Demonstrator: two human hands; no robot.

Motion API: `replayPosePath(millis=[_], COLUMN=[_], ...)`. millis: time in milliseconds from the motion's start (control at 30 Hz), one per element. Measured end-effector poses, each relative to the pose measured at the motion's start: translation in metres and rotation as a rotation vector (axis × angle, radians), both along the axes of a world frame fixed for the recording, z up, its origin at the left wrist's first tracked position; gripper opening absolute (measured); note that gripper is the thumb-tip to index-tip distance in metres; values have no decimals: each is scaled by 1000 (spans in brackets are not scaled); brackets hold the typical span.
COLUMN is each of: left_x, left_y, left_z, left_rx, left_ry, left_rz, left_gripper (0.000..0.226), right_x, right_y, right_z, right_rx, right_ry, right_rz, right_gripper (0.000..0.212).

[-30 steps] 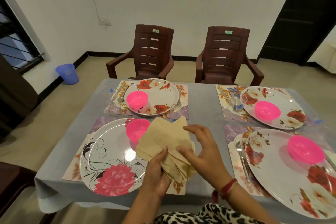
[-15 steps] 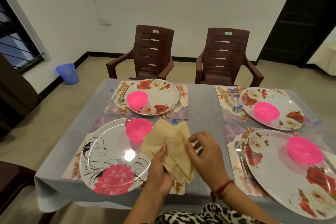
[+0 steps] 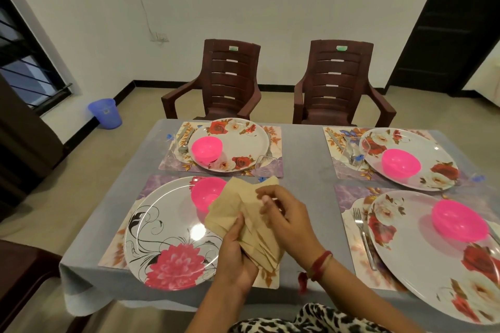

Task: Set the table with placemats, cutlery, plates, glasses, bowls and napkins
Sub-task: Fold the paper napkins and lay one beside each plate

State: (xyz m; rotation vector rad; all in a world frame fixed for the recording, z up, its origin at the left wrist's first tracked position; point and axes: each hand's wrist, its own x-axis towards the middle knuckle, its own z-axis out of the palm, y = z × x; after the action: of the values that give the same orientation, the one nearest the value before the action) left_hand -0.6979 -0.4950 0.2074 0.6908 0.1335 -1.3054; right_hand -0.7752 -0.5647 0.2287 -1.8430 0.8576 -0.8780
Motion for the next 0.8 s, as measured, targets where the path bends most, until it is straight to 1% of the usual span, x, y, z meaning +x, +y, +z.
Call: replayPosePath(millis=[33,67,100,133,200,233,300,400,467,567,633,700,733,800], left_x=[2,4,5,7,8,8,7,4,1,0,3,10,15,22], left_y=[0,0,0,1,0,0,-1,-2,-3,-4,-4,-2,-1,3], left_z=[-3,-4,-6,-6,-7,-8,-7,-4,-3,-2,-3,-5,-7,-10], left_rx=[1,2,-2,-9,-33,-42,-58,-66,-74,-62,-44,-3,19,37], left_ry=[14,28,35,44,56,64,75,80,79,95,89,73,65,48], left_rz=[4,14,22,31,39,36,-5,-60,-75,-46,-19,8,19,44], left_gripper=[42,41,39,37,38,40,45,49,50,50,50,50,51,57], right_x=[-3,-7,-12,-17,-25,-27,-29,-31,-33,-37,-44,-56,-63,-77], right_y=[-1,-4,-6,-8,-11,-11,-11,-17,-22,-29,-36,-45,-49,-53], right_z=[1,1,1,0,-1,-1,-3,-7,-8,-5,-2,-4,-8,-23], right_rx=[13,43,123,256,573,690,821,949,995,961,949,984,977,899], right_ry=[-58,-73,-68,-64,-66,-75,-107,-179,-254,-346,-429,-522,-491,-245], right_rz=[-86,-186,-267,-291,-195,-134,-70,-75,-95,-108,-77,-77,-109,-244], right_gripper=[13,17,21,23,21,20,22,25,22,9,10,7,7,12])
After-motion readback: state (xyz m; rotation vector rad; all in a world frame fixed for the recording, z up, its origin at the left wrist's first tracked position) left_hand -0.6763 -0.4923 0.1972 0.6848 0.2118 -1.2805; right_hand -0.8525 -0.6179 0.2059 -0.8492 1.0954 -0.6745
